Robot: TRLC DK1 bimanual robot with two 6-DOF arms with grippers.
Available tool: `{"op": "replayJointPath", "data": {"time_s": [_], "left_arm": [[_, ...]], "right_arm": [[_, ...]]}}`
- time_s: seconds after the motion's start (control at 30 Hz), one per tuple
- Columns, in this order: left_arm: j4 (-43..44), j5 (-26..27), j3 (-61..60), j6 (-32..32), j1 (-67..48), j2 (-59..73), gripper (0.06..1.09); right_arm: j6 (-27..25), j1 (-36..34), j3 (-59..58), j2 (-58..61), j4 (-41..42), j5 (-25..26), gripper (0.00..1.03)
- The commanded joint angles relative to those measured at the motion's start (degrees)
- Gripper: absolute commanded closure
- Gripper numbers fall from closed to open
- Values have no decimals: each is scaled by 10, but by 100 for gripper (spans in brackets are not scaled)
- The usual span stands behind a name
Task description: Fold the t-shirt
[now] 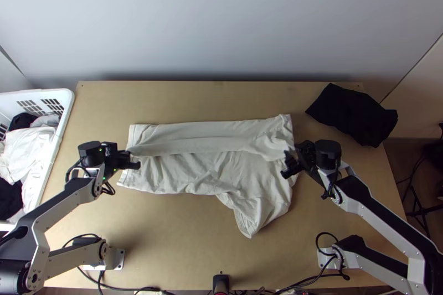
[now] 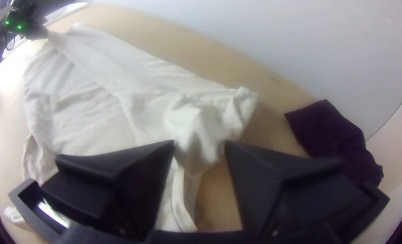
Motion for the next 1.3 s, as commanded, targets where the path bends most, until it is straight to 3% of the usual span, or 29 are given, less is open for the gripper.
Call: {"op": "replayJointPath", "data": {"time_s": [0.0,0.1,0.27,0.43,0.97,1.17,1.27], "left_arm": [[-101,1,43,-4,4,-25,26],[-182,4,71,-6,5,-53,12],[-308,49,93,5,34,-102,11],[-391,55,76,38,67,-137,11],[-401,62,29,11,27,-147,13],[-401,62,31,13,22,-132,26],[-401,62,29,13,22,-120,28]], "right_arm": [[-3,-1,22,-9,-33,1,4],[-3,-11,38,-21,-53,0,4],[1,-20,65,-45,-96,0,4],[0,-20,79,-78,-142,0,4],[1,16,64,-163,-272,-23,4],[2,20,61,-174,-290,-26,4],[2,29,60,-177,-307,-32,4]]}}
